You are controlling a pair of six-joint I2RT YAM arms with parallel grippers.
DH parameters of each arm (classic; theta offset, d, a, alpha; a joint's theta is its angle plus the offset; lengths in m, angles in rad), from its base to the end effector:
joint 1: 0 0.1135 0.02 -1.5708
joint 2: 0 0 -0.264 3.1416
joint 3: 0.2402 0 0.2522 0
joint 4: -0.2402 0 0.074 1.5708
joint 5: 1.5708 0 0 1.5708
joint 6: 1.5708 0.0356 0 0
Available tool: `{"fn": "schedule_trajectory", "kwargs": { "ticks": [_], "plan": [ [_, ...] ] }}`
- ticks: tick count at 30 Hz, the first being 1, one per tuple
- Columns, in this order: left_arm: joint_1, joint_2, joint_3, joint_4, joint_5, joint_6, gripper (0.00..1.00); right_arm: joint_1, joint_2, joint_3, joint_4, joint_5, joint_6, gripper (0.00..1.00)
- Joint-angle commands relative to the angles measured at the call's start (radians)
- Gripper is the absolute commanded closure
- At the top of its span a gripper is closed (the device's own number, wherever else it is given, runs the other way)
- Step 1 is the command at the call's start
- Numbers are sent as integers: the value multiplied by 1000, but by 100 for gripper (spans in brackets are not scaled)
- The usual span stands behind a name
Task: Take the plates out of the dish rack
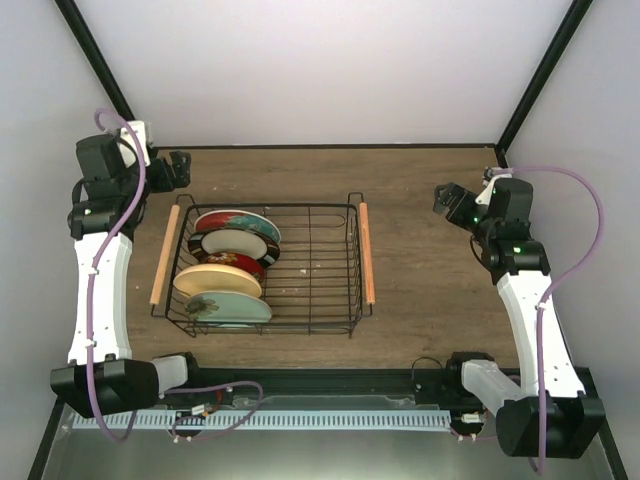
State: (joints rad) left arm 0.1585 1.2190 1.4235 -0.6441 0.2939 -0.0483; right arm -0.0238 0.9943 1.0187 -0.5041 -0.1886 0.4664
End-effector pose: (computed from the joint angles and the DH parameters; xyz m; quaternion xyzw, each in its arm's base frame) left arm 0.2529 0.0300 0.4238 -0.0081 0.8388 -0.0942 0.5361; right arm 0.2163 0.0015 0.3505 0.1591 0.8375 0.1919 0.4863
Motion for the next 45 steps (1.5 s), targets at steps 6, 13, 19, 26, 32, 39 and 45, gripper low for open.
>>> {"fn": "schedule_trajectory", "kwargs": {
  "ticks": [6,13,19,26,32,39,45],
  "plan": [
    [12,15,26,-34,-19,17,0,14,80,149,166,-200,-147,0],
    [38,93,86,-27,-19,-13,0,217,482,747,30,-328,-253,12],
    [71,101,62,-20,12,-48,0,641,608,867,-45,-207,-437,25],
    [93,80,14,-20,36,-52,0,936,578,686,-50,-138,-565,53],
    [98,95,5,-17,60,-53,0,1056,500,494,-10,-140,-688,57],
    [98,123,15,2,75,-53,0,1133,557,477,25,-125,-733,63],
    [99,133,13,4,82,-44,0,1193,625,486,27,-121,-755,66]
  ]
}}
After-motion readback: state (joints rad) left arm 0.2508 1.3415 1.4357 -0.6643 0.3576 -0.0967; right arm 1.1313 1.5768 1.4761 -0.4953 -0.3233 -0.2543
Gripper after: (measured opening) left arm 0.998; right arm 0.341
